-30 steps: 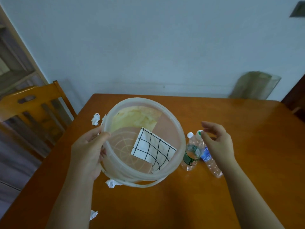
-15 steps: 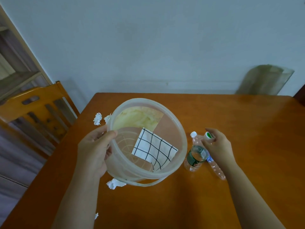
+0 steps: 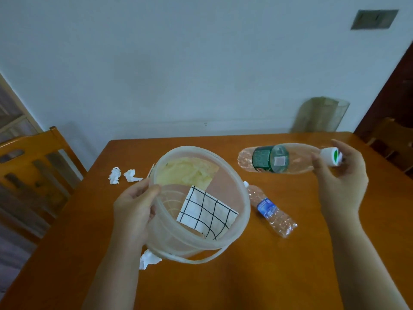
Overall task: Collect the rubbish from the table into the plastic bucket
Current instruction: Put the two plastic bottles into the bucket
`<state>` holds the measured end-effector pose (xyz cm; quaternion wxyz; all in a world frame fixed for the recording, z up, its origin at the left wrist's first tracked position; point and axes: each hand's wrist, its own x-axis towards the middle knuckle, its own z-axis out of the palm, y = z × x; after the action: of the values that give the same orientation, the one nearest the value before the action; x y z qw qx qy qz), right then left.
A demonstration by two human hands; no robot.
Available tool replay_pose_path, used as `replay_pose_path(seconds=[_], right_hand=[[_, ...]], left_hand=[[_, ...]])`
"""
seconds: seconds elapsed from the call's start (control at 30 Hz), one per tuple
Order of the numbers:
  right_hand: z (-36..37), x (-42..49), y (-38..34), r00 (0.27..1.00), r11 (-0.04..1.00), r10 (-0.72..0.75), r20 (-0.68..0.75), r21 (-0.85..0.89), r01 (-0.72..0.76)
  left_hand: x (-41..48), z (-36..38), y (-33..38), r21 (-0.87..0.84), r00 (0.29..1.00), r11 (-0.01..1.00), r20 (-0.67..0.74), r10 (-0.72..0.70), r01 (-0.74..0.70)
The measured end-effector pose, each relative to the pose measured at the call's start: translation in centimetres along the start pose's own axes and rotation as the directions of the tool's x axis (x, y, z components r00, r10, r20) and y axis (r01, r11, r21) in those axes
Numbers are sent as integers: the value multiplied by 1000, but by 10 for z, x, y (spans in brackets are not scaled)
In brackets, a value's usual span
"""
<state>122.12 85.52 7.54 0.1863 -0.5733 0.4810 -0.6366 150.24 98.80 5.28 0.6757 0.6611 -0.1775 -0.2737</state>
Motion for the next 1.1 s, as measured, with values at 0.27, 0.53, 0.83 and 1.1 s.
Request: replay_pose_path(seconds=[0.27, 0.53, 0.83, 1.1], right_hand=[[14, -31, -10, 922, 832, 273, 274, 414, -369], [58, -75, 12, 797, 961, 198, 570, 45, -272], [58, -63, 56, 808, 972, 208, 552, -24, -234], [41, -51, 153, 791, 911, 381, 479, -342, -232]], left_hand=[[-9, -2, 0, 23, 998, 999, 52, 25, -26], [-14, 4, 3, -3, 999, 1000, 24, 20, -20], [-15, 18, -2, 18, 998, 1000, -50, 24, -23], [-12, 41, -10, 7, 987, 1000, -161, -3, 4]])
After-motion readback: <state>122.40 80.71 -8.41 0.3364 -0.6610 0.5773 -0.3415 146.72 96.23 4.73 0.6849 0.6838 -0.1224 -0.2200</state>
